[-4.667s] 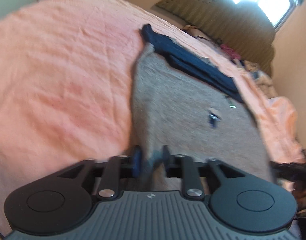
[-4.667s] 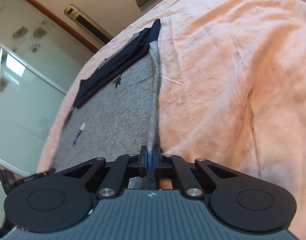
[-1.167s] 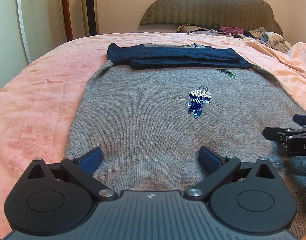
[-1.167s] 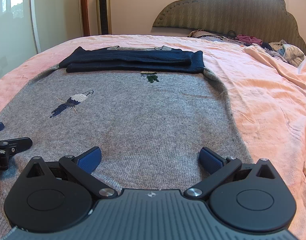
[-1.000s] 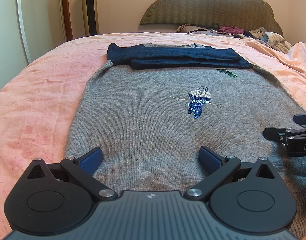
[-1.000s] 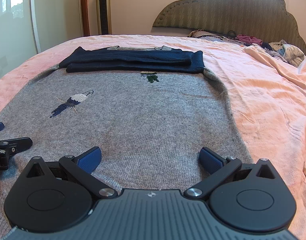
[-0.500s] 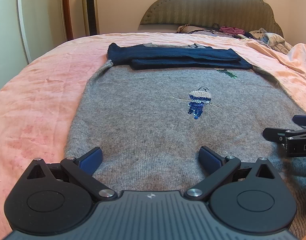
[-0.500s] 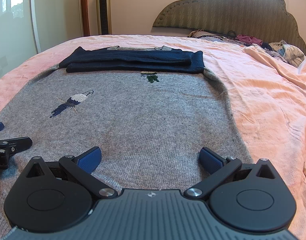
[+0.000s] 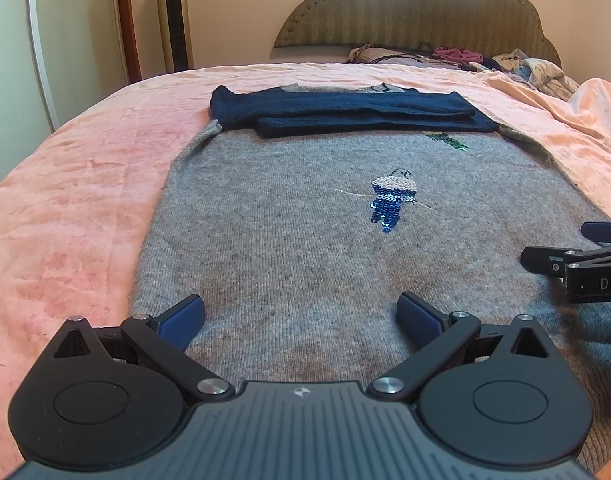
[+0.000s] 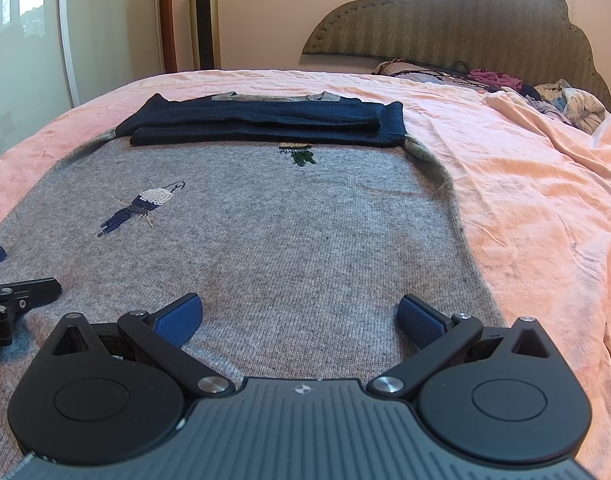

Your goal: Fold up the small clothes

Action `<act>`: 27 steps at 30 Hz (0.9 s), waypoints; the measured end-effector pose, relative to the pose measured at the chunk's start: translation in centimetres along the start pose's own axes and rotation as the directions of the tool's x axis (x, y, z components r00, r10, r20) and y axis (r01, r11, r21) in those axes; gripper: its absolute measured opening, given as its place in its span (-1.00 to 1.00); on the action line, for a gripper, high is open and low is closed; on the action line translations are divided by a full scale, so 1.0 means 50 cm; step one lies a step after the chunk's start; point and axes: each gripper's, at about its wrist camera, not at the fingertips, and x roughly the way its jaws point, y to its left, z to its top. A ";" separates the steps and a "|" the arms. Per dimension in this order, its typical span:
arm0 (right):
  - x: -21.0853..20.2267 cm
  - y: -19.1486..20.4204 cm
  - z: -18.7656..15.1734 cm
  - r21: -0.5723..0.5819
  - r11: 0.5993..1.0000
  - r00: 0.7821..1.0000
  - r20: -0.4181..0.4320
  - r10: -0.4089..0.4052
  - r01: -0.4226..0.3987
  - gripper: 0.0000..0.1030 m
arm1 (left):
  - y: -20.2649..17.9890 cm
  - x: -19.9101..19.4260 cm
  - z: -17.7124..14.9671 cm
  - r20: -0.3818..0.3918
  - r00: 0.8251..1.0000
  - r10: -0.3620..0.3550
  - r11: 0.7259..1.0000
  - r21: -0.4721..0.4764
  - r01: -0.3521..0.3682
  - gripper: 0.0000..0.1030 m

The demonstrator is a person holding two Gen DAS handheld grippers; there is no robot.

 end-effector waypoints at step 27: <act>-0.168 -0.234 -0.039 0.232 0.964 0.966 -0.192 0.173 -0.127 0.99 | 0.233 -0.096 -0.072 -0.032 0.823 -0.567 0.635 -0.654 0.412 1.00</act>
